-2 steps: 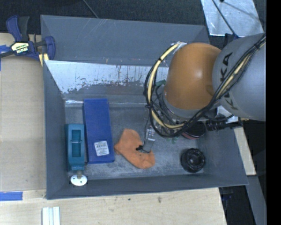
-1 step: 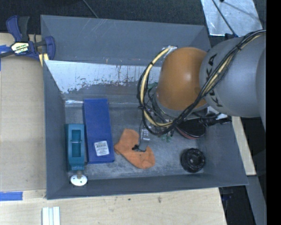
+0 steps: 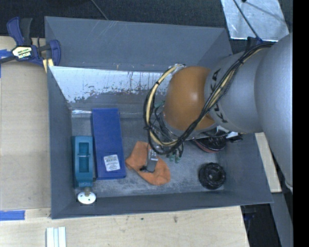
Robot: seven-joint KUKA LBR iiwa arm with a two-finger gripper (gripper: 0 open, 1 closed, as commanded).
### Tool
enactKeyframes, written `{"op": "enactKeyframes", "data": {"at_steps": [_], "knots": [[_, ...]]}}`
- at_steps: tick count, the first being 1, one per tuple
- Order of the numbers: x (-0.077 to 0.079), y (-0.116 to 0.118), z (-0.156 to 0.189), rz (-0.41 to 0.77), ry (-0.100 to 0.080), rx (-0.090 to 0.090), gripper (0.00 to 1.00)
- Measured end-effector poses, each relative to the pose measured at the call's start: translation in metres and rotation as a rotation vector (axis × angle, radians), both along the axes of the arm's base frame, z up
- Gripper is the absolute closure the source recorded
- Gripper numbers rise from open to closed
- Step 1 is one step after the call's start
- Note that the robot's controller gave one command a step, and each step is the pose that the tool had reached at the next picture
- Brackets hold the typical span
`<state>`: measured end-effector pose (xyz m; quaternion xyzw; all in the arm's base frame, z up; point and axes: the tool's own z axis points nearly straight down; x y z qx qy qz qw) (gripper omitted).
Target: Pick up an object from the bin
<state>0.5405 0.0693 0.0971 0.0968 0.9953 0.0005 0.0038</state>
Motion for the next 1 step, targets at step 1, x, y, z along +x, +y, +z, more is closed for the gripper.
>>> {"op": "enactKeyframes", "data": {"at_steps": [1], "knots": [[-0.0191, -0.0040, -0.0265, 0.241, 0.005, -0.001, 1.00]]}}
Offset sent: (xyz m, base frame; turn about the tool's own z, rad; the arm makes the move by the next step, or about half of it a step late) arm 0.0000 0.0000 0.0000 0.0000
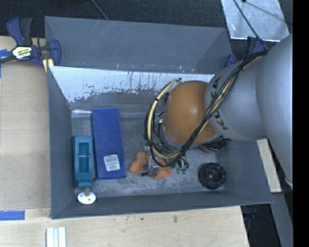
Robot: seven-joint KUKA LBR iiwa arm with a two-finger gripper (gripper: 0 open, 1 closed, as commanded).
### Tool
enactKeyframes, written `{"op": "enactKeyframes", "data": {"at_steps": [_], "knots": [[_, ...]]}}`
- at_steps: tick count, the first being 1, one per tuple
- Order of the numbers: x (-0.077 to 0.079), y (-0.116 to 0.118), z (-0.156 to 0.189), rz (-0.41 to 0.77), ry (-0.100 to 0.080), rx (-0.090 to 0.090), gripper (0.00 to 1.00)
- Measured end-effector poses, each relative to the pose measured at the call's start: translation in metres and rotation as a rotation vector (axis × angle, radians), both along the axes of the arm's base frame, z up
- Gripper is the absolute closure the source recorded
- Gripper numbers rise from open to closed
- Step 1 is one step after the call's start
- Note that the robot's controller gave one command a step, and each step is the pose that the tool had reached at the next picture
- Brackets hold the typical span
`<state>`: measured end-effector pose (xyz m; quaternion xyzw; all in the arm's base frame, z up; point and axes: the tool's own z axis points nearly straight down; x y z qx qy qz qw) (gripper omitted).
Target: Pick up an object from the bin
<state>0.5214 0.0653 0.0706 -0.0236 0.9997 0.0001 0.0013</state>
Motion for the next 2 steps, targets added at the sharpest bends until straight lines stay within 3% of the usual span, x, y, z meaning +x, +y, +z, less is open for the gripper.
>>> {"op": "enactKeyframes", "data": {"at_steps": [1, 2], "knots": [[0.000, 0.000, 0.000, 0.000, 0.000, 0.000, 1.00], [-0.013, 0.042, 0.197, -0.012, -0.005, 0.002, 1.00]]}}
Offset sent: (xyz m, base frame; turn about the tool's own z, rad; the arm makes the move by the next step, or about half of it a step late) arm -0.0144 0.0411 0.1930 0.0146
